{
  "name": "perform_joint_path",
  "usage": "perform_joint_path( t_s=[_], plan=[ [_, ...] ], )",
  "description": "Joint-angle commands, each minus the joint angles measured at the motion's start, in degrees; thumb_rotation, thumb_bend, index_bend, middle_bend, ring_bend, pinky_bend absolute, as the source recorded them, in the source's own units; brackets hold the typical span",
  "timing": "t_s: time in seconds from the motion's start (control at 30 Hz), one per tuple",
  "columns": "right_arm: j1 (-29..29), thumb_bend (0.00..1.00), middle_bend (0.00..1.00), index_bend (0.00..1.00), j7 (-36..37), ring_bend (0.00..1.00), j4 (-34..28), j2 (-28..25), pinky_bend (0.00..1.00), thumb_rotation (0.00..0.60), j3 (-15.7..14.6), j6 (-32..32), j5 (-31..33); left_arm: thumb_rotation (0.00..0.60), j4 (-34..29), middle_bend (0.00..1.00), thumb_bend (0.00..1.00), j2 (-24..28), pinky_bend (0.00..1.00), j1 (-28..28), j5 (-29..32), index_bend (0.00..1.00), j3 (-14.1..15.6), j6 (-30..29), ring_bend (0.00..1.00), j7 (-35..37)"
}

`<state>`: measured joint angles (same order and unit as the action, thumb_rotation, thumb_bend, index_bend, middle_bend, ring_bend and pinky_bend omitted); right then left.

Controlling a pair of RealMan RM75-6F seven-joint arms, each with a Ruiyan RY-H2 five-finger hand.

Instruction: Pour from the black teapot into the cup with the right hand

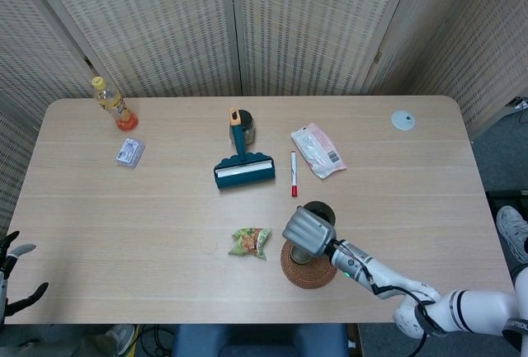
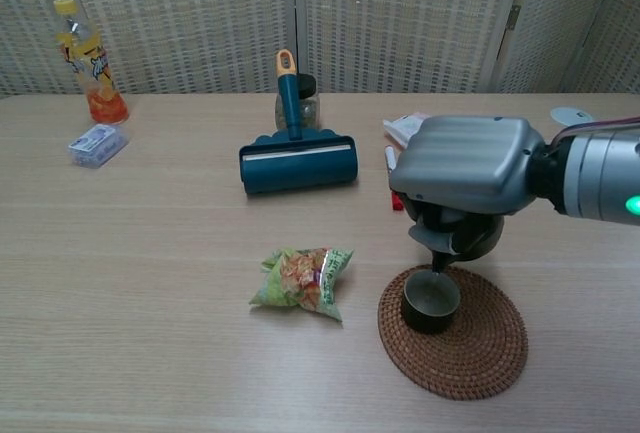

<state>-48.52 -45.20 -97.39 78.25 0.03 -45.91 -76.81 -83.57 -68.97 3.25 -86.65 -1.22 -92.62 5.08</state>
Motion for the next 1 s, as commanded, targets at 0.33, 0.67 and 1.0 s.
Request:
perform_joint_path(
  t_s=[0.33, 0.67, 1.0],
  plan=[
    [-0.69, 0.58, 0.95, 1.00, -3.83, 0.91, -0.66, -0.02, 0.63, 0.571, -0.96, -0.29, 0.92, 0.600, 0.26, 0.10, 0.18, -0.02, 0.04, 0.21, -0.07, 0.28, -0.04, -0.21, 0.12, 0.30],
    [-0.90, 0.58, 0.95, 1.00, -6.34, 0.91, -1.11, 0.18, 0.63, 0.574, -1.49, -1.05, 1.59, 0.600, 0.52, 0.10, 0.18, 0.00, 0.04, 0.49, -0.01, 0.28, -0.09, -0.47, 0.12, 0.66],
    [-1.05, 0.58, 0.95, 1.00, -6.75, 0.91, -1.02, 0.69, 0.63, 0.572, -1.70, -1.54, 1.93, 0.600, 0.64, 0.10, 0.18, 0.14, 0.04, 0.77, 0.13, 0.28, -0.16, -0.67, 0.12, 0.90]
  ],
)
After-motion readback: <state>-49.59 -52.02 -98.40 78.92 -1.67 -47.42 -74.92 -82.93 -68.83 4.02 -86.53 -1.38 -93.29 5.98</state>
